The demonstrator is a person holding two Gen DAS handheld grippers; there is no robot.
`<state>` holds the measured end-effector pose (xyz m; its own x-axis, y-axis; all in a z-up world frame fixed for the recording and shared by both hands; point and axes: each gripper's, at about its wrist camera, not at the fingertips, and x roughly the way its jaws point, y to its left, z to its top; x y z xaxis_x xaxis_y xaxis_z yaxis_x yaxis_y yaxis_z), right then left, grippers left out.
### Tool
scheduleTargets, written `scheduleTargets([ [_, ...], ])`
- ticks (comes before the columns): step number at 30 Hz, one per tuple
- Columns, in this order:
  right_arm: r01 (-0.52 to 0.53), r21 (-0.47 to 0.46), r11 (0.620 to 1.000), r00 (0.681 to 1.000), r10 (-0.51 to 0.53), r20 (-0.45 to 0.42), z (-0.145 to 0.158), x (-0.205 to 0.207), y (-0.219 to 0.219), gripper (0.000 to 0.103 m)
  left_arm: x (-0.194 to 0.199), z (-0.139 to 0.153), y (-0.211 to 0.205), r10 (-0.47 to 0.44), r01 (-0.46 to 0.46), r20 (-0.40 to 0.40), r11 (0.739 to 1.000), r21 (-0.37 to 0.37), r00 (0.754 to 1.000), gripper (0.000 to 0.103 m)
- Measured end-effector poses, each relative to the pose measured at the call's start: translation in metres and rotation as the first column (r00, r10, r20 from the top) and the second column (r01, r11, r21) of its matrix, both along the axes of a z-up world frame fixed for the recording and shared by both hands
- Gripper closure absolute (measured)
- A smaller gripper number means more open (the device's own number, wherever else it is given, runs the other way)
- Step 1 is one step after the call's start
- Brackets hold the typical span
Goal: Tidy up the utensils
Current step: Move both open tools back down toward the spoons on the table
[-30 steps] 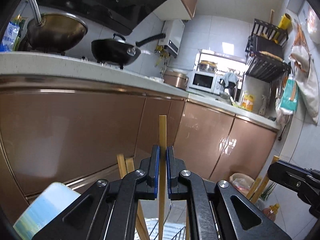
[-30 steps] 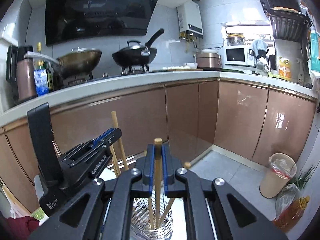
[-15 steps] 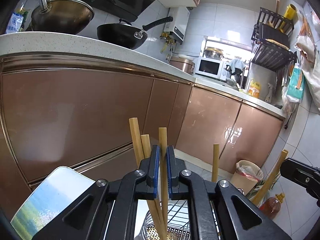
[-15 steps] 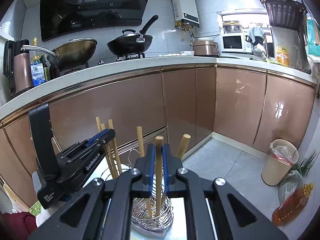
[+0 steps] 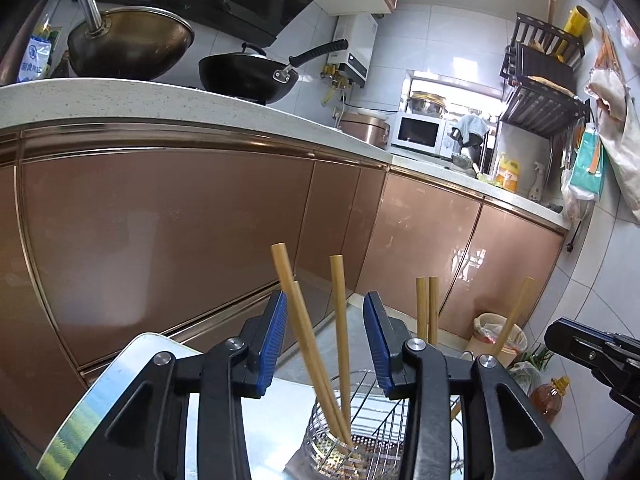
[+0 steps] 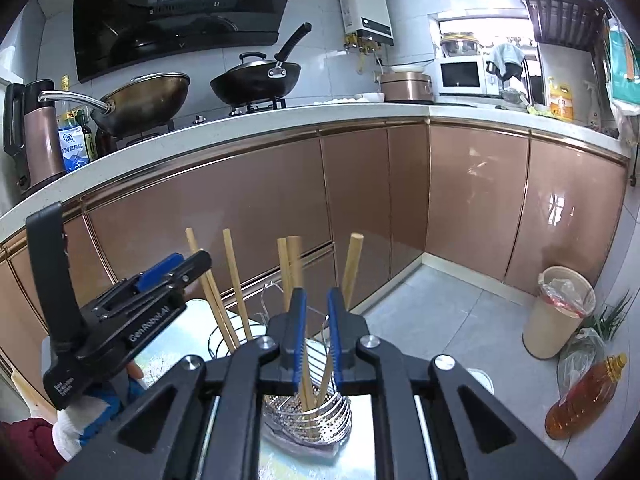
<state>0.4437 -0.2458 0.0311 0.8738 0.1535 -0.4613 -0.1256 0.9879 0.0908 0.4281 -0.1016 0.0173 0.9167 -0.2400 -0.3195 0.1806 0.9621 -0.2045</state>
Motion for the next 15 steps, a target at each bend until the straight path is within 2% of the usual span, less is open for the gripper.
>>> scheduleTargets([
  [9, -0.007, 0.01, 1.0, 1.0, 0.007, -0.017, 0.005, -0.044, 0.007, 0.092, -0.049, 0.022, 0.034, -0.002, 0.003, -0.021, 0.998, 0.055, 1.0, 0.054],
  [13, -0.004, 0.009, 1.0, 1.0, 0.004, -0.022, 0.009, -0.075, 0.011, 0.076, -0.081, 0.031, 0.056, 0.006, -0.002, -0.058, 0.997, 0.081, 0.998, 0.051],
  [15, 0.0, 0.003, 1.0, 1.0, 0.0, -0.027, 0.012, -0.095, 0.014, 0.075, -0.097, 0.032, 0.069, 0.016, -0.007, -0.092, 0.996, 0.091, 0.996, 0.051],
])
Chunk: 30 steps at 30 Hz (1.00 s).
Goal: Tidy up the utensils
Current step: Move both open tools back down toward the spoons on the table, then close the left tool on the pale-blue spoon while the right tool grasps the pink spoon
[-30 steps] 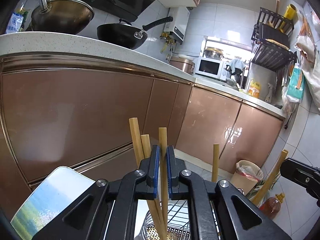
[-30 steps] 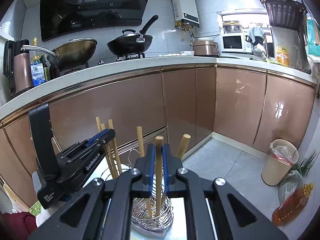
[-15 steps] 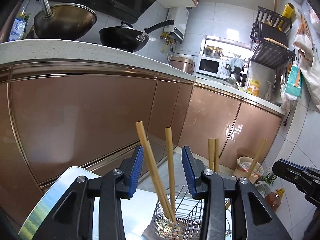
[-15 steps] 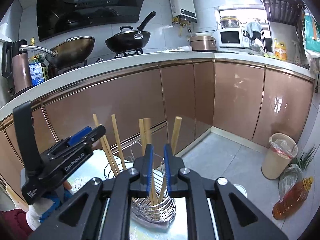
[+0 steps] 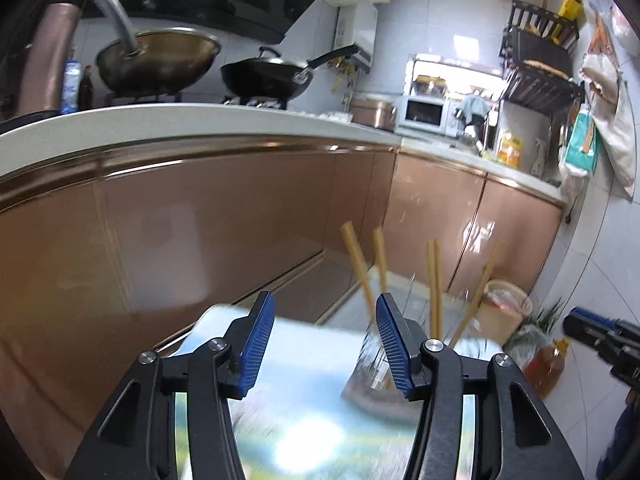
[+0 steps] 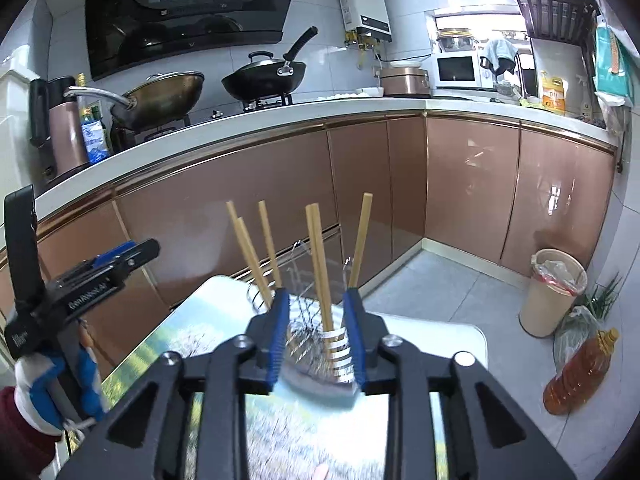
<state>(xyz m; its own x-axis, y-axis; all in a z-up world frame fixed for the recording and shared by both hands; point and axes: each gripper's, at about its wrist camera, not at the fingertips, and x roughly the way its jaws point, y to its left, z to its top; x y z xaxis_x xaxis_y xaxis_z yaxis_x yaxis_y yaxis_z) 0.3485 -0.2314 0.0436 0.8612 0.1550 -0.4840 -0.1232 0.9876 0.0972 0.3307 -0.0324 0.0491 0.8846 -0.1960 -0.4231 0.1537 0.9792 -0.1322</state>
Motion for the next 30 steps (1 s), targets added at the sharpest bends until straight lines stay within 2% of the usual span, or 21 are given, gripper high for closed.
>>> scheduleTargets([
  [2, 0.0, -0.001, 1.0, 1.0, 0.0, -0.006, 0.004, -0.017, 0.002, 0.075, -0.017, 0.0, 0.016, -0.001, 0.001, -0.036, 1.0, 0.0, 0.999, 0.047],
  [10, 0.004, -0.045, 0.999, 1.0, -0.005, -0.02, 0.021, -0.091, 0.012, 0.075, -0.077, 0.006, 0.081, 0.02, -0.017, -0.15, 1.0, 0.02, 0.989, 0.046],
  [15, 0.015, -0.048, 0.999, 0.999, -0.017, -0.03, 0.027, -0.123, 0.012, 0.075, -0.104, 0.003, 0.101, -0.018, 0.021, -0.203, 1.0, 0.013, 0.979, 0.046],
  [22, 0.023, -0.049, 0.999, 0.997, -0.027, -0.076, 0.02, -0.15, 0.009, 0.075, -0.122, -0.016, 0.1, -0.068, 0.064, -0.284, 0.998, -0.022, 0.957, 0.046],
  [30, 0.04, -0.039, 0.998, 0.986, -0.046, -0.161, -0.013, -0.157, -0.006, 0.075, -0.113, -0.057, 0.064, -0.14, 0.14, -0.421, 0.99, -0.031, 0.896, 0.047],
])
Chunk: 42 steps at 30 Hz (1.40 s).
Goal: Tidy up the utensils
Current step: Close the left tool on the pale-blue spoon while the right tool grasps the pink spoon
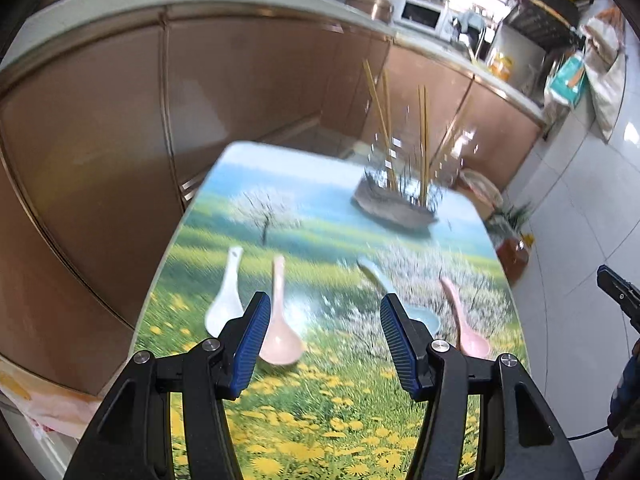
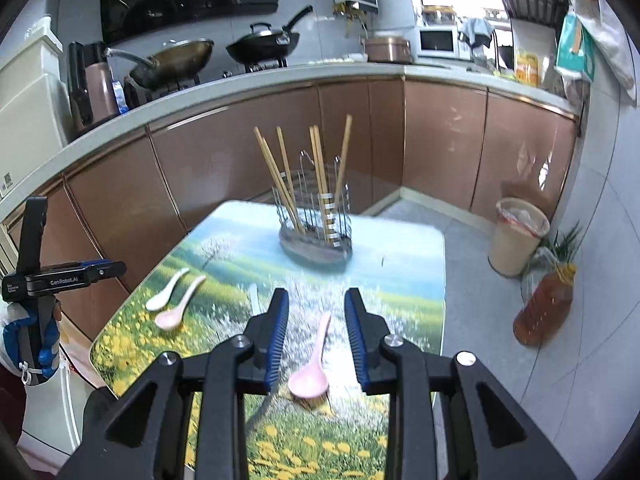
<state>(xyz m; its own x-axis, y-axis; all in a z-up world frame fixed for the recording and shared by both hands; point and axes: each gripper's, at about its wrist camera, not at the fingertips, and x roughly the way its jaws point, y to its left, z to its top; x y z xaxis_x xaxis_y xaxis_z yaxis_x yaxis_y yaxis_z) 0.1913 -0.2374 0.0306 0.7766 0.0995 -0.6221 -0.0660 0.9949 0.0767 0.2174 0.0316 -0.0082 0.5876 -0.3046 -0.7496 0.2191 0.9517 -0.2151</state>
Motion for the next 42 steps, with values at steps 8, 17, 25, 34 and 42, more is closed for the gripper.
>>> scheduleTargets([
  [8, 0.038, 0.017, 0.999, 0.997, -0.036, -0.065, -0.03, 0.013, -0.029, 0.075, 0.022, -0.038, -0.021, -0.022, 0.026, -0.121, 0.999, 0.027, 0.992, 0.047],
  [17, 0.049, 0.055, 0.997, 0.989, -0.041, -0.14, -0.066, 0.042, -0.044, 0.075, 0.052, -0.071, -0.059, -0.084, 0.089, -0.208, 0.996, 0.018, 0.974, 0.047],
  [25, 0.018, 0.088, 0.996, 0.97, 0.004, -0.244, -0.102, 0.069, -0.043, 0.075, 0.087, -0.106, -0.079, -0.075, 0.077, -0.323, 0.997, -0.008, 0.943, 0.047],
  [34, -0.057, 0.16, 0.985, 0.908, 0.118, -0.402, -0.154, 0.124, -0.018, 0.075, 0.132, -0.128, -0.106, -0.05, 0.053, -0.421, 0.999, -0.005, 0.906, 0.046],
  [42, -0.09, 0.154, 0.984, 0.854, 0.155, -0.497, -0.177, 0.158, -0.003, 0.075, 0.149, -0.127, -0.128, -0.049, 0.097, -0.423, 0.991, 0.093, 0.905, 0.072],
])
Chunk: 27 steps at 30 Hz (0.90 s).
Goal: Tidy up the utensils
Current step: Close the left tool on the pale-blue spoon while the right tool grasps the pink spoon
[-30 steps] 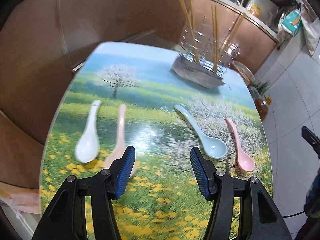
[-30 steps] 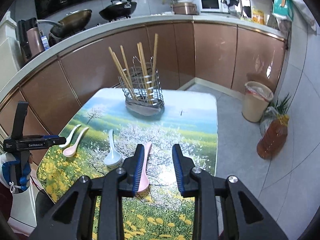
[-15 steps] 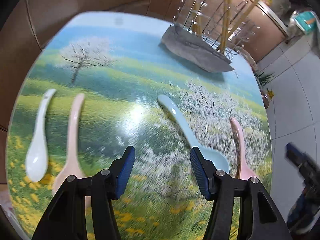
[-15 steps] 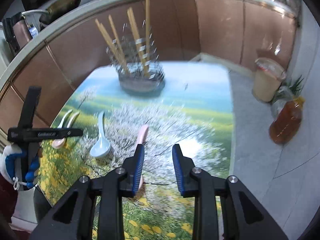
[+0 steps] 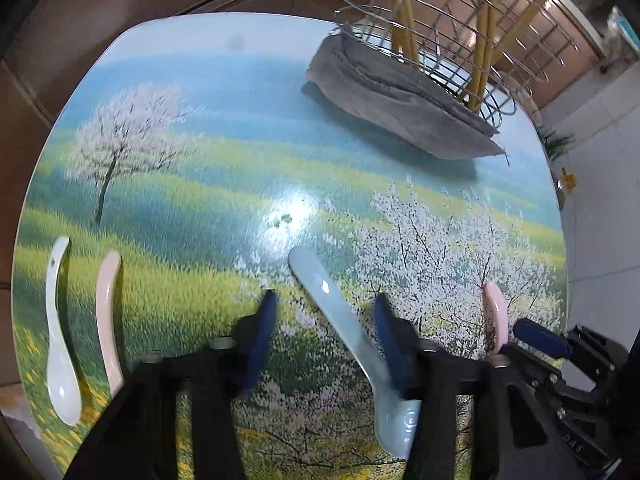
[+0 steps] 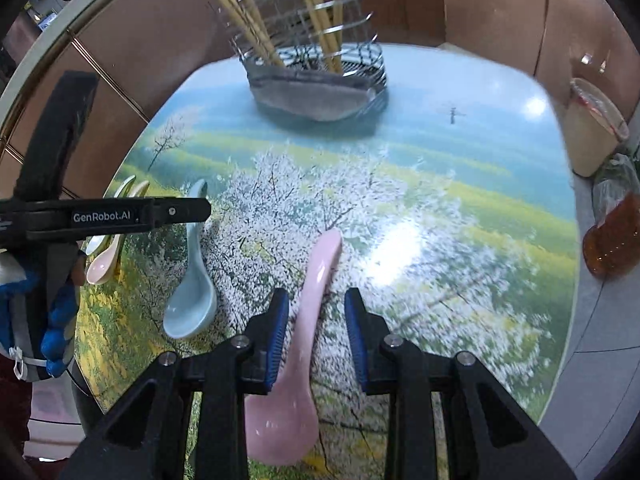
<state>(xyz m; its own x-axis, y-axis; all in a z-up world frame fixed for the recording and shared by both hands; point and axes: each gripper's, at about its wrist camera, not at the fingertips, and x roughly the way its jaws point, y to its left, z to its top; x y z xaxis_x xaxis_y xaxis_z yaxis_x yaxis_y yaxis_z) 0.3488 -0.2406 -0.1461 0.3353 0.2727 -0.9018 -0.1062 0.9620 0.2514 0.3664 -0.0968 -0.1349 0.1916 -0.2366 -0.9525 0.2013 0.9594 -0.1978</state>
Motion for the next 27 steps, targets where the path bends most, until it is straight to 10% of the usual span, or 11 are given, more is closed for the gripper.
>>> scheduleTargets([
  [15, -0.102, -0.083, 0.991, 0.991, 0.094, -0.096, -0.01, 0.027, 0.029, 0.092, -0.017, -0.001, -0.011, -0.193, 0.192, 0.006, 0.98, 0.056, 0.981, 0.094],
  [27, -0.065, 0.041, 0.997, 0.992, 0.06, 0.115, 0.035, -0.019, 0.021, 0.093, -0.057, 0.04, 0.029, -0.141, 0.157, 0.179, 0.985, -0.078, 0.974, 0.094],
])
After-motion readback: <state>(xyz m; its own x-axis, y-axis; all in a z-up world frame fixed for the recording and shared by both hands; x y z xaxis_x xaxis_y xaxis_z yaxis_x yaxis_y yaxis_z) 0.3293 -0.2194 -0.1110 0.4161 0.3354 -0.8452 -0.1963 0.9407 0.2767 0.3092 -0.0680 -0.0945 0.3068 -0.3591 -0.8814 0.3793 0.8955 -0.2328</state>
